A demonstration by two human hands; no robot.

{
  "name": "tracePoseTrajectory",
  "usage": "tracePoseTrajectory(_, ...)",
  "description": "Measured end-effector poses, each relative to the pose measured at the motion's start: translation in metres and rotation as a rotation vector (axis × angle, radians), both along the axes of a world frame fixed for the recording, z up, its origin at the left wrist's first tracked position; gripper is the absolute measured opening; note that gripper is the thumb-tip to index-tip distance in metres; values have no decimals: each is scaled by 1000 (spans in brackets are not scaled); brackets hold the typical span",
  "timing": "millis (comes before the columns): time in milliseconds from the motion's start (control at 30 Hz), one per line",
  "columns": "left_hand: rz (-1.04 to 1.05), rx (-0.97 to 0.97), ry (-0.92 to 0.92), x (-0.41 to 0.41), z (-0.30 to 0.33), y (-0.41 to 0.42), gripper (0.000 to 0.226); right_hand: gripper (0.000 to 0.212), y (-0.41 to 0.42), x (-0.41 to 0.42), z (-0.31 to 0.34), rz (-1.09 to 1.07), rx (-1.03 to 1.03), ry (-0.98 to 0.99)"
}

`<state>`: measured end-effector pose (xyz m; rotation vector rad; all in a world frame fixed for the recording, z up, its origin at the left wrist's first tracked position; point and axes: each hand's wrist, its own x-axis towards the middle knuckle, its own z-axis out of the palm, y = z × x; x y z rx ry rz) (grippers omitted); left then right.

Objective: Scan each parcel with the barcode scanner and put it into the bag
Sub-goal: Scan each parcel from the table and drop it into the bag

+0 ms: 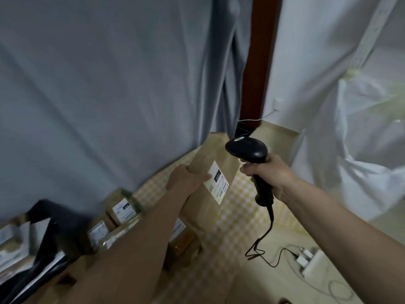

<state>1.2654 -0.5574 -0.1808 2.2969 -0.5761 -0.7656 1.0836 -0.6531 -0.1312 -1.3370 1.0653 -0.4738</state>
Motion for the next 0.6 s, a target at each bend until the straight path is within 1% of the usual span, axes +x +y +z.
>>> tracePoseTrajectory(100,-133,76,-107,-29,2,-39,76,23,-19,-43,1,-105,-4,1)
tracePoseTrajectory(167,-215,96,-162,-54,3,-66,78,28,-32,-74,0,-175,-3,3)
tracePoseTrajectory(233,-287,102,-200,-81,3,-93,78,27,-47,-108,-2,-235,2,-2)
tracePoseTrajectory(433,-449,58,-225,-168,-2,-178,72,32,-100,-207,-3,-397,-9,4)
tracePoseTrajectory(533,-499,43,-223,-213,-3,-216,66,30,-130,-248,-5,-451,10,-20)
tracePoseTrajectory(600,-515,25,-230,-239,-5,-242,66,30,-150,-274,-7,-466,20,-36)
